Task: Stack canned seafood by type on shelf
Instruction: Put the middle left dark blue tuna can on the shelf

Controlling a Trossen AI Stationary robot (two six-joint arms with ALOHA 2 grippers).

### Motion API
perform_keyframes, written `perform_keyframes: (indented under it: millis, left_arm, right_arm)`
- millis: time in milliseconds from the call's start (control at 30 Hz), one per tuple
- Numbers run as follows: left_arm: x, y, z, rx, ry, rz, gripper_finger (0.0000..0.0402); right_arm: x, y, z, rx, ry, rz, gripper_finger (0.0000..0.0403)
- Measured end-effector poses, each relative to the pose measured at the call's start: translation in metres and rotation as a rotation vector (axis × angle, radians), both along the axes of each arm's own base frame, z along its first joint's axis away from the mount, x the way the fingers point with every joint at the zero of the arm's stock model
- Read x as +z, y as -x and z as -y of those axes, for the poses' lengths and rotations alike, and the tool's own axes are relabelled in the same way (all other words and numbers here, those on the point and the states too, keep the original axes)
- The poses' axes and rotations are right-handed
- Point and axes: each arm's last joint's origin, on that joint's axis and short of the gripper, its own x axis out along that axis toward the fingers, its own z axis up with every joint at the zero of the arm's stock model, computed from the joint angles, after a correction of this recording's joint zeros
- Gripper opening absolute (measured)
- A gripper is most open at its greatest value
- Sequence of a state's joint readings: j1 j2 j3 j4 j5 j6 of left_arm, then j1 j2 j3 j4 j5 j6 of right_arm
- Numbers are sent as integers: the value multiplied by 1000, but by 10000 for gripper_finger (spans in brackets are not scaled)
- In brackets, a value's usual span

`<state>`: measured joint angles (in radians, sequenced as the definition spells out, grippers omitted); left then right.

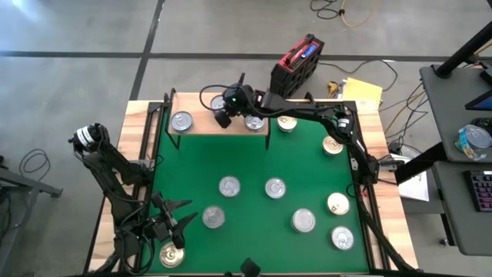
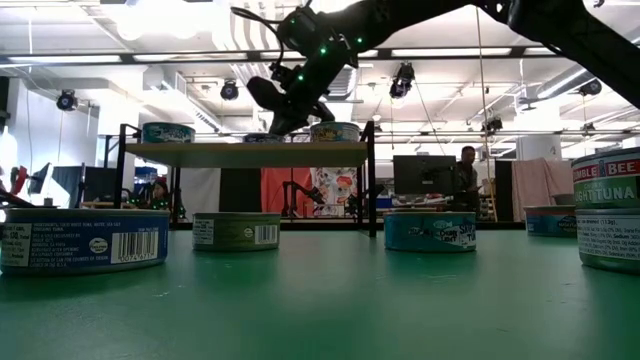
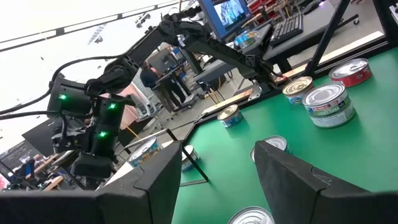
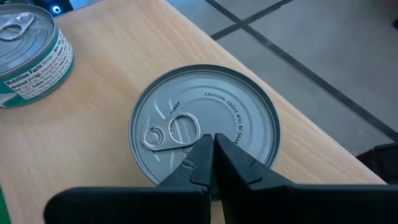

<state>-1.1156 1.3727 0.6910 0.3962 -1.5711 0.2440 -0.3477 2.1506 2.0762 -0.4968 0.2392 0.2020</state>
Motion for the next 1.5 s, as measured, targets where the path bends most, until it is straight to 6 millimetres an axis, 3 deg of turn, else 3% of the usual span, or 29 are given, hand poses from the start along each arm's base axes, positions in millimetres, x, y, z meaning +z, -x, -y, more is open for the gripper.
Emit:
perform_keyframes:
  millis: [467, 667, 933, 1233, 1500]
  left_arm:
    - [0, 0, 0, 0, 15, 7, 187]
    - [0, 0, 0, 0, 62, 30, 187]
    - [0, 0, 0, -11, 176, 82, 187]
    - [0, -1, 0, -15, 252, 116, 187]
    - [0, -10, -5, 5, 313, 142, 187]
  right_arm:
    - [41, 4, -20, 72, 64, 34, 9]
    - [71, 17, -60, 171, 97, 10, 9]
    - [88, 41, -130, 292, 159, -46, 9]
    - [62, 104, -197, 382, 192, 55, 9]
    - [19, 158, -223, 426, 217, 145, 9]
